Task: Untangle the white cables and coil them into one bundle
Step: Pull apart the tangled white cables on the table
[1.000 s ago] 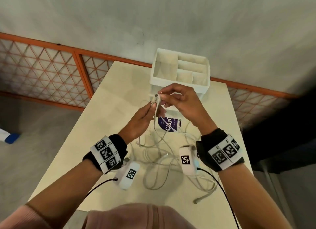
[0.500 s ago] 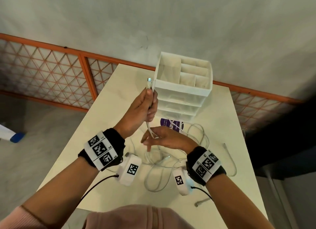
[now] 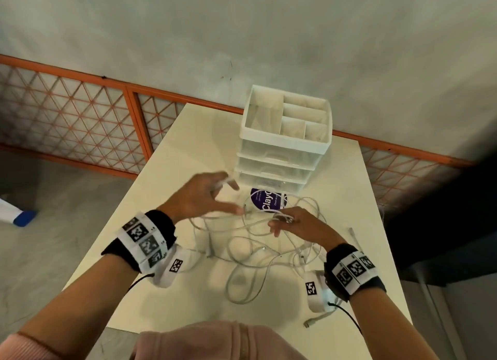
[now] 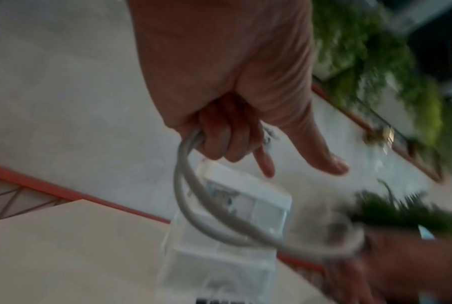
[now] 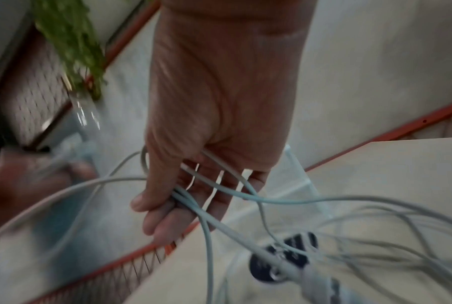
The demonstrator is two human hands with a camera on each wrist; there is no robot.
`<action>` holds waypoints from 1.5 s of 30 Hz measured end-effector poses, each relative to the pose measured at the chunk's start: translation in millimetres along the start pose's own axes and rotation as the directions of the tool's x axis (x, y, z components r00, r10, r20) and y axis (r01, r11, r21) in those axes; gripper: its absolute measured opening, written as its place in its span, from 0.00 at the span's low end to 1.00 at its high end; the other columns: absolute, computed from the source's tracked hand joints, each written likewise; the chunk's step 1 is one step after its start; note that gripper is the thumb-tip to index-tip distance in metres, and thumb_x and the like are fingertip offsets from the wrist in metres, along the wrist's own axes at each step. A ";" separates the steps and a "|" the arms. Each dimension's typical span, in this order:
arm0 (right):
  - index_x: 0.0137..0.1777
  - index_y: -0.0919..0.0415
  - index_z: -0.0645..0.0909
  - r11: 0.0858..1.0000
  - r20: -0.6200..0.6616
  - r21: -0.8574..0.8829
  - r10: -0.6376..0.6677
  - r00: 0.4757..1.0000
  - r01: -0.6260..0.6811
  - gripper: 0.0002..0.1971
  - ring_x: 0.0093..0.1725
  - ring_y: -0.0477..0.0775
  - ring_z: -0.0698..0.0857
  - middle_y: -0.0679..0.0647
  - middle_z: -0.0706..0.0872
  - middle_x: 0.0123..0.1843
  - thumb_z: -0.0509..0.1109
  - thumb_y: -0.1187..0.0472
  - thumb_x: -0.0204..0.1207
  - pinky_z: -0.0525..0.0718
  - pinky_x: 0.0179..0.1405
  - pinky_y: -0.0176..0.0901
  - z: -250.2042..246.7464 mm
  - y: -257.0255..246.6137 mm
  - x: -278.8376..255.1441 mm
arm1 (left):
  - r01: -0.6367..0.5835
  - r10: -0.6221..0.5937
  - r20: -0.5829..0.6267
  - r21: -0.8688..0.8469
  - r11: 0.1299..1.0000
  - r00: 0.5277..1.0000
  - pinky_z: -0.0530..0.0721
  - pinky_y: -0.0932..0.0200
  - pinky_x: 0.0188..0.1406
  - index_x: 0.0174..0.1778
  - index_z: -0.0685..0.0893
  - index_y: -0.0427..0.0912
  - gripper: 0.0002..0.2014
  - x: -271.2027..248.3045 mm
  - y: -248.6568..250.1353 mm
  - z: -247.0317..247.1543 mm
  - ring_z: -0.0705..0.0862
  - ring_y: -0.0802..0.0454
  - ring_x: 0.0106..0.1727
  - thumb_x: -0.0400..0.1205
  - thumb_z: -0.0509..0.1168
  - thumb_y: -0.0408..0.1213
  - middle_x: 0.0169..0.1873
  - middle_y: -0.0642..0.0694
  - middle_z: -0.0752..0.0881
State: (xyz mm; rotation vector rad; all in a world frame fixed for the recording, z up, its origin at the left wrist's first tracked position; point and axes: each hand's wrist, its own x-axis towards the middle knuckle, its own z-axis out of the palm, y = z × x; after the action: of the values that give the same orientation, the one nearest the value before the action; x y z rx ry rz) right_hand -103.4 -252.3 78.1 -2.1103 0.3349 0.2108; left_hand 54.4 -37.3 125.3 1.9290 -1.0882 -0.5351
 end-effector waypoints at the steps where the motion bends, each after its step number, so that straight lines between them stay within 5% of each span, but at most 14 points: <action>1: 0.38 0.55 0.86 0.999 -0.017 0.041 -0.027 0.999 0.028 0.07 0.38 0.42 0.87 0.50 0.89 0.33 0.72 0.59 0.76 0.79 0.44 0.26 -3.8 -8.7 -0.9 | 0.018 -0.026 0.098 0.084 0.996 0.995 0.58 0.60 0.26 0.44 0.85 0.50 0.20 -1.3 -3.8 9.1 0.61 0.57 0.22 0.62 0.79 0.55 0.21 0.51 0.65; 9: 0.44 0.68 0.86 0.992 -0.098 0.087 -0.084 0.992 0.093 0.10 0.28 0.39 0.81 0.44 0.86 0.26 0.69 0.61 0.79 0.75 0.34 0.24 -16.9 -18.5 -1.9 | 0.065 -0.047 0.293 -0.052 0.997 0.955 0.58 0.65 0.23 0.38 0.89 0.43 0.06 2.6 6.9 31.2 0.59 0.57 0.22 0.76 0.72 0.41 0.17 0.55 0.61; 13: 0.56 0.60 0.87 0.997 -0.123 0.064 -0.023 0.992 0.031 0.16 0.37 0.35 0.82 0.53 0.90 0.45 0.60 0.54 0.84 0.75 0.38 0.20 -14.1 -7.8 -6.2 | 0.054 -0.036 0.172 -0.102 0.993 0.985 0.64 0.66 0.26 0.40 0.86 0.41 0.07 7.7 12.4 28.9 0.67 0.61 0.23 0.81 0.65 0.38 0.21 0.57 0.73; 15: 0.66 0.57 0.82 0.999 -0.111 0.046 0.029 0.993 -0.024 0.18 0.52 0.31 0.83 0.49 0.87 0.58 0.56 0.53 0.85 0.72 0.50 0.17 -13.0 -0.2 -7.9 | 0.004 0.005 0.082 -0.110 0.994 0.997 0.66 0.67 0.29 0.39 0.84 0.42 0.08 10.3 14.0 23.6 0.69 0.62 0.26 0.82 0.63 0.39 0.23 0.58 0.76; 19: 0.78 0.51 0.67 0.981 -0.068 -0.174 0.072 0.995 -0.083 0.21 0.72 0.46 0.74 0.48 0.76 0.72 0.56 0.54 0.85 0.67 0.73 0.40 -9.4 27.6 -4.9 | -0.091 0.086 -0.045 -0.117 0.989 0.995 0.64 0.67 0.28 0.38 0.79 0.36 0.10 14.7 30.3 11.9 0.66 0.62 0.26 0.84 0.60 0.34 0.23 0.57 0.71; 23: 0.83 0.50 0.50 0.847 -0.090 -0.485 0.199 0.976 -0.217 0.30 0.75 0.64 0.70 0.58 0.68 0.77 0.57 0.65 0.84 0.66 0.75 0.60 -4.8 54.2 -11.6 | -0.123 0.079 -0.238 -0.175 0.977 0.968 0.61 0.72 0.21 0.32 0.75 0.45 0.13 21.9 42.9 -11.9 0.65 0.63 0.19 0.85 0.59 0.32 0.14 0.58 0.68; 25: 0.83 0.50 0.43 0.794 -0.065 -0.541 0.289 0.955 -0.277 0.35 0.80 0.66 0.61 0.60 0.61 0.82 0.60 0.57 0.84 0.59 0.77 0.60 -0.8 61.2 -15.8 | -0.145 0.128 -0.180 -0.087 0.986 0.975 0.63 0.72 0.23 0.31 0.74 0.47 0.15 21.5 46.3 -10.4 0.66 0.63 0.21 0.84 0.60 0.31 0.16 0.58 0.70; 28: 0.83 0.51 0.33 0.846 0.054 -0.413 0.392 0.918 -0.337 0.57 0.85 0.64 0.45 0.57 0.42 0.87 0.76 0.47 0.70 0.48 0.82 0.64 -2.7 62.4 -21.1 | -0.138 0.126 -0.127 -0.091 0.986 0.984 0.63 0.70 0.26 0.32 0.75 0.46 0.12 22.8 42.1 1.9 0.65 0.62 0.25 0.83 0.61 0.32 0.21 0.55 0.69; 31: 0.82 0.50 0.31 0.945 0.069 -0.184 0.288 0.955 -0.271 0.69 0.85 0.53 0.46 0.49 0.43 0.86 0.85 0.49 0.56 0.49 0.84 0.54 -12.5 34.2 -27.0 | -0.124 0.117 -0.073 -0.101 0.987 0.990 0.65 0.70 0.28 0.37 0.78 0.37 0.09 24.5 40.1 9.4 0.67 0.61 0.26 0.83 0.62 0.34 0.24 0.54 0.71; 34: 0.78 0.51 0.58 0.985 -0.198 -0.028 0.159 0.967 -0.168 0.55 0.78 0.50 0.66 0.43 0.66 0.77 0.84 0.41 0.53 0.66 0.73 0.43 -25.5 -6.2 -21.0 | -0.137 0.138 0.011 -0.079 0.987 0.990 0.67 0.72 0.29 0.39 0.80 0.38 0.06 25.1 44.9 16.4 0.72 0.63 0.26 0.82 0.63 0.32 0.22 0.59 0.77; 36: 0.55 0.54 0.74 0.969 -0.470 -0.167 0.085 0.879 -0.183 0.39 0.59 0.53 0.80 0.47 0.80 0.58 0.78 0.30 0.50 0.75 0.55 0.44 -30.5 -27.5 -11.0 | -0.154 0.158 0.046 -0.078 0.985 0.986 0.67 0.71 0.30 0.40 0.80 0.38 0.06 25.7 49.2 19.6 0.72 0.63 0.27 0.82 0.62 0.32 0.22 0.61 0.78; 38: 0.41 0.58 0.74 0.904 -0.619 -0.352 -0.029 0.785 -0.244 0.35 0.44 0.53 0.80 0.49 0.80 0.43 0.74 0.26 0.53 0.74 0.40 0.45 -31.8 -40.8 -2.4 | -0.170 0.175 0.060 -0.084 0.982 0.983 0.67 0.71 0.30 0.40 0.80 0.40 0.06 25.8 53.3 20.0 0.72 0.62 0.27 0.82 0.62 0.33 0.23 0.61 0.77; 42: 0.53 0.55 0.75 0.933 -0.619 -0.331 -0.328 0.714 0.142 0.28 0.47 0.47 0.76 0.45 0.77 0.51 0.76 0.38 0.61 0.74 0.42 0.37 -26.8 -55.6 7.9 | -0.205 0.214 0.087 -0.108 0.973 0.973 0.68 0.70 0.31 0.43 0.81 0.39 0.05 23.5 59.3 17.6 0.72 0.62 0.28 0.83 0.62 0.34 0.25 0.58 0.77; 45: 0.48 0.56 0.83 0.965 -0.442 -0.046 -0.252 0.861 0.259 0.08 0.50 0.50 0.84 0.50 0.86 0.48 0.72 0.53 0.75 0.78 0.53 0.39 -22.4 -46.8 17.4 | -0.223 0.228 0.017 -0.151 0.963 0.974 0.65 0.68 0.30 0.40 0.79 0.41 0.06 22.6 61.1 11.8 0.68 0.61 0.27 0.83 0.61 0.32 0.25 0.56 0.73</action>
State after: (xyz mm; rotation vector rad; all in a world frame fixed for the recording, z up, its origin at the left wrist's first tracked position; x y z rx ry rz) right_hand -71.6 -250.2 122.5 -2.1477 0.3157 -0.4412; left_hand 28.4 -78.6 170.2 1.6475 -1.2358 -0.5081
